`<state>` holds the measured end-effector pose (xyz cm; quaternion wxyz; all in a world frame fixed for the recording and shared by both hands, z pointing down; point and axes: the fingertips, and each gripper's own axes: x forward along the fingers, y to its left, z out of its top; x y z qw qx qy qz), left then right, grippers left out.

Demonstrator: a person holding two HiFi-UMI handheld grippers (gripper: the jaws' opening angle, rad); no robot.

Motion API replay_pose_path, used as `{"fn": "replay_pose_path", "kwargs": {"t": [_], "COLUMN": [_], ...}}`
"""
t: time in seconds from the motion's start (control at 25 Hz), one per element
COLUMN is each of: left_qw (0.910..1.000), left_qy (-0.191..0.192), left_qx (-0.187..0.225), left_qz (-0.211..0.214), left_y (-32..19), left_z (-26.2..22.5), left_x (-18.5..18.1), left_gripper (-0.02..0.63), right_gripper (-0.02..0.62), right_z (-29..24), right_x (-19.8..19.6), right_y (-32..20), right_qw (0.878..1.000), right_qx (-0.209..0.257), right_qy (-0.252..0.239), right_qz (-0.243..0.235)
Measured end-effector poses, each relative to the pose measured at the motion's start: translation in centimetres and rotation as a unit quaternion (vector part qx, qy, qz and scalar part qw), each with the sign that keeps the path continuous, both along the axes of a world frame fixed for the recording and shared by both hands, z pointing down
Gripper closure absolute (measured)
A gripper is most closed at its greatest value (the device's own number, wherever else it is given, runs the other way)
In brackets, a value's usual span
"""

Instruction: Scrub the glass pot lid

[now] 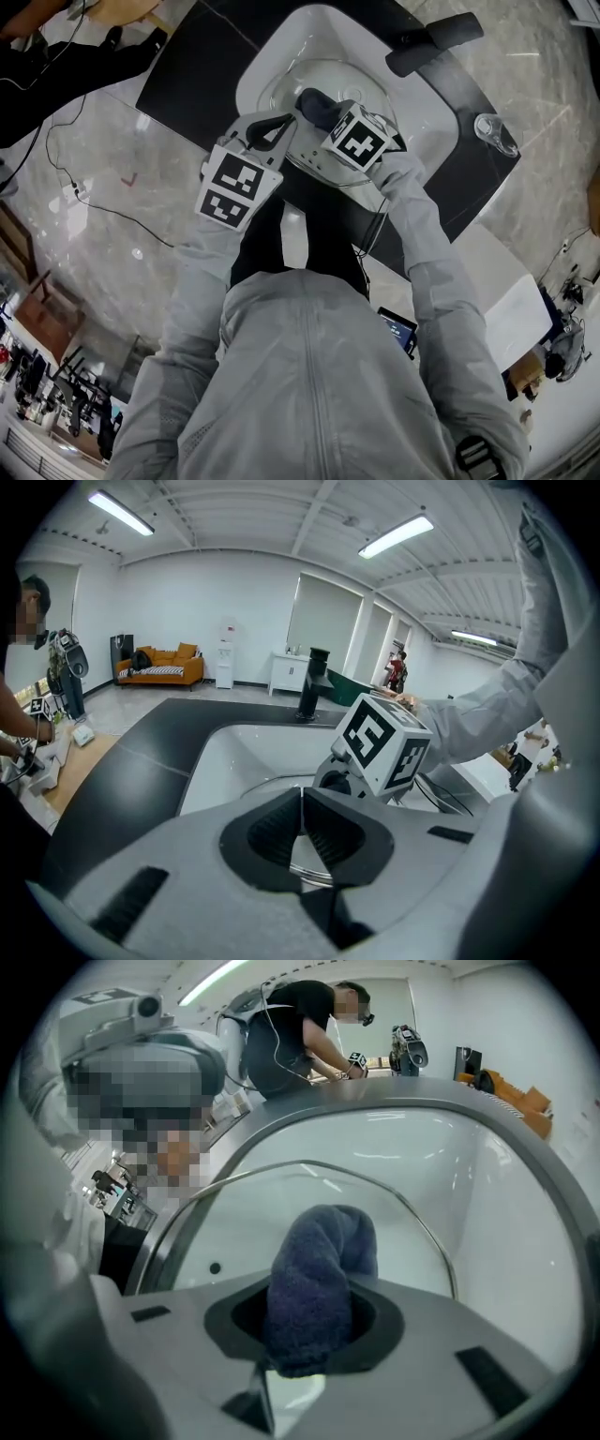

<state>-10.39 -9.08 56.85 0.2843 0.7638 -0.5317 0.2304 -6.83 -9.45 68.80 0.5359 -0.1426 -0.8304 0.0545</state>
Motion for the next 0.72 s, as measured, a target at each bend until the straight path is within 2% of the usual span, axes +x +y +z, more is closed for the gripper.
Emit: {"fn": "replay_pose_path", "kwargs": {"t": [0.16,0.4,0.72], "left_qw": [1.0000,1.0000,1.0000], "left_qy": [-0.002,-0.005,-0.004], "left_qx": [0.001,0.000,-0.004], "left_qz": [0.005,0.005,0.008], "left_y": [0.0,0.0,0.2], "left_z": [-0.2,0.0,0.0], "left_x": [0.4,0.2,0.3], "left_gripper": [0.577,0.577,0.577], "right_gripper": [0.480,0.480,0.479], "right_z": [-1.4,-2.6,-2.5], "right_x": [1.2,4.2,8.3], "right_y": [1.8,4.2,4.5], "right_qw": [0.999,0.995,0.987], "right_qx": [-0.025,-0.087,-0.141], "right_qy": [-0.018,-0.024,0.018], "right_qz": [-0.016,-0.031,-0.069]}}
